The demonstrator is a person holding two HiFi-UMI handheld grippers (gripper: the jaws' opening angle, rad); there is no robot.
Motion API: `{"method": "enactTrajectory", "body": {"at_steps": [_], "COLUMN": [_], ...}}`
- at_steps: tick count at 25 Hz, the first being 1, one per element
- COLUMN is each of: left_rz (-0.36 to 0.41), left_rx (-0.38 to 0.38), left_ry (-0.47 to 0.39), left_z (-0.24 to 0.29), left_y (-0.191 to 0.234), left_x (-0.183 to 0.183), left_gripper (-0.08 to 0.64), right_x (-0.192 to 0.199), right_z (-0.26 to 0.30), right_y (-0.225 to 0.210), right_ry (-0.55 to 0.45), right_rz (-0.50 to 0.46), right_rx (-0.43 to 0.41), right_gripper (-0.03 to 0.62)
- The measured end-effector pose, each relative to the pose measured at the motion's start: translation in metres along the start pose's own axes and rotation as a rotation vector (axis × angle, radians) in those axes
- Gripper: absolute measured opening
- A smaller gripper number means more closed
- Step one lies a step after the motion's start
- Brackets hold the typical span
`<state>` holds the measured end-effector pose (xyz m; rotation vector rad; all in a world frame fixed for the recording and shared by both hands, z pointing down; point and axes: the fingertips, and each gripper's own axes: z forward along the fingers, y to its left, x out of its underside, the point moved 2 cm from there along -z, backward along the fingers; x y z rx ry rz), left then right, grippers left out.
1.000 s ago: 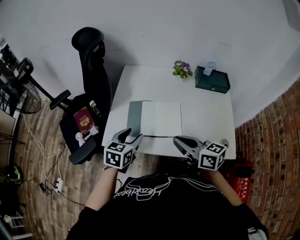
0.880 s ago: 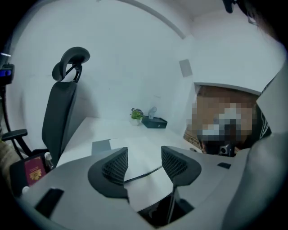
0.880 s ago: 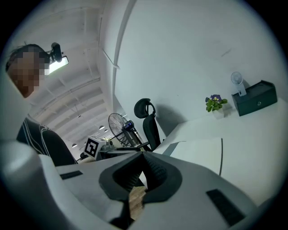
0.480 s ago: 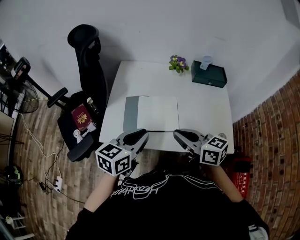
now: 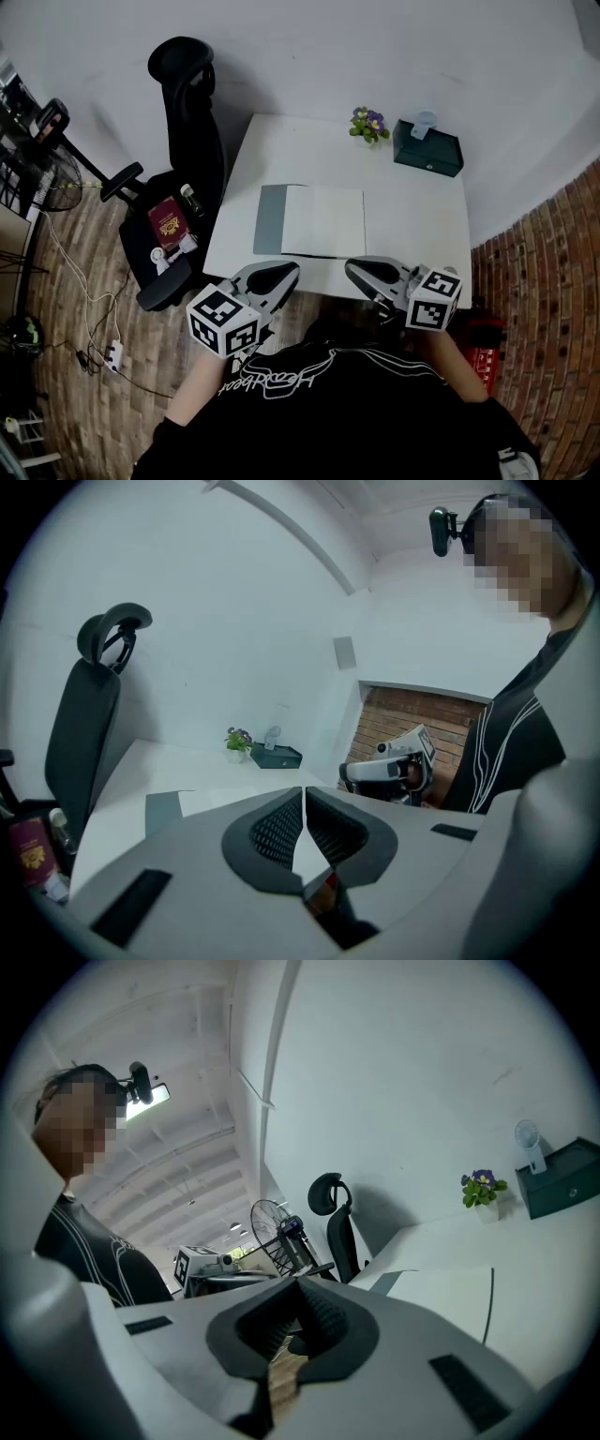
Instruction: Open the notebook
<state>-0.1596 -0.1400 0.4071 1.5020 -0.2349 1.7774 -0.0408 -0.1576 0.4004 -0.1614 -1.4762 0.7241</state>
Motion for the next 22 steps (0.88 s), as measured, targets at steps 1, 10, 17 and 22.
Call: {"method": "enactTrajectory", "body": {"at_steps": [1,10,17,22], "left_rz": [0.006,-0.016,-0.054,-0.052], "left_rx": [-0.006,-0.054,-0.097,-0.109], "left_ry": [0.0,-0.023,-0.057,-0.058], "left_z": [-0.002,-0.016,-0.028,-0.037], "left_y": [0.0,0.01,0.026,0.025], "left_x": [0.0,-0.001,0.001,0.002], "left_gripper": [0.038,0.038,0.039,0.039], "right_x": [-0.001,0.004,0.007,0.01], "right_z": [0.002,0.021,0.033,0.037], "right_y": [0.001,0.011,0.011,0.015], "right_ry": [0.002,0.037,0.045,0.053], "right_rz": [-0.006,-0.045,-0.051,-0.046], "right_rx": [-0.005,-0.031,-0.033,-0.03], "right_gripper": [0.002,0.002,0.002,0.002]}}
